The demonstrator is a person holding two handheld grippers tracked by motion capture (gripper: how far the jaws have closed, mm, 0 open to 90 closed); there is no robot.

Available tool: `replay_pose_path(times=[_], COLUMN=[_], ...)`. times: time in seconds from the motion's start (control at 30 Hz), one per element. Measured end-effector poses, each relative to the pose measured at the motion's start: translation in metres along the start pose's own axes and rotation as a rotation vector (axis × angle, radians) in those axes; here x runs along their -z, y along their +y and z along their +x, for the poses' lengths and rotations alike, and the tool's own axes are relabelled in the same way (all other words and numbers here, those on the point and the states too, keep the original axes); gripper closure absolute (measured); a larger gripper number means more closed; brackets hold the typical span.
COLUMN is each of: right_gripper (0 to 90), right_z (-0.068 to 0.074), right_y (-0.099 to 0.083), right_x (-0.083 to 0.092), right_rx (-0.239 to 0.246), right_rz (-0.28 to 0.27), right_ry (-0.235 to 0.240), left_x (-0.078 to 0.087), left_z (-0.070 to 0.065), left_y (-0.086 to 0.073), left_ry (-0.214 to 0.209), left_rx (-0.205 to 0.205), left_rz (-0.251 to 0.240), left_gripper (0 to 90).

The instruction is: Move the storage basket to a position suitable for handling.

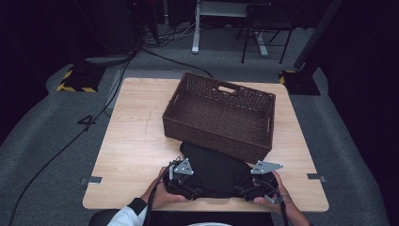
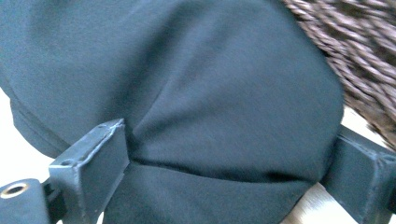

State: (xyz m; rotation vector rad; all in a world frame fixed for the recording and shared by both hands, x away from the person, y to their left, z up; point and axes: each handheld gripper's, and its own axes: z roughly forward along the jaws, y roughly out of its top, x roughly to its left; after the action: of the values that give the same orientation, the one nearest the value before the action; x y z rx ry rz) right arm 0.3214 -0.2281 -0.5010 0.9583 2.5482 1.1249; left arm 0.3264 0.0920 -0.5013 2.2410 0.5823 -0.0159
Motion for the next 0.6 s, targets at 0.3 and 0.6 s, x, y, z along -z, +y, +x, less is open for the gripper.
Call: replay_pose_path(times=[0.3,0.6], right_gripper=[24.5,54.4], right_z=[0.005,0.008], right_y=[0.006,0.015], right_x=[-0.003,-0.008], right_rx=[0.055,0.059], right_rz=[0.008,0.004], right_ry=[0.043,0.109], left_x=[-0.008,-0.005], left_z=[-0.003,0.000], left_y=[0.008,0.010], left_ry=[0.064,0.002], left_rx=[0.002,-0.001], left_rz=[0.022,0.024], left_gripper=[17.8,39.2])
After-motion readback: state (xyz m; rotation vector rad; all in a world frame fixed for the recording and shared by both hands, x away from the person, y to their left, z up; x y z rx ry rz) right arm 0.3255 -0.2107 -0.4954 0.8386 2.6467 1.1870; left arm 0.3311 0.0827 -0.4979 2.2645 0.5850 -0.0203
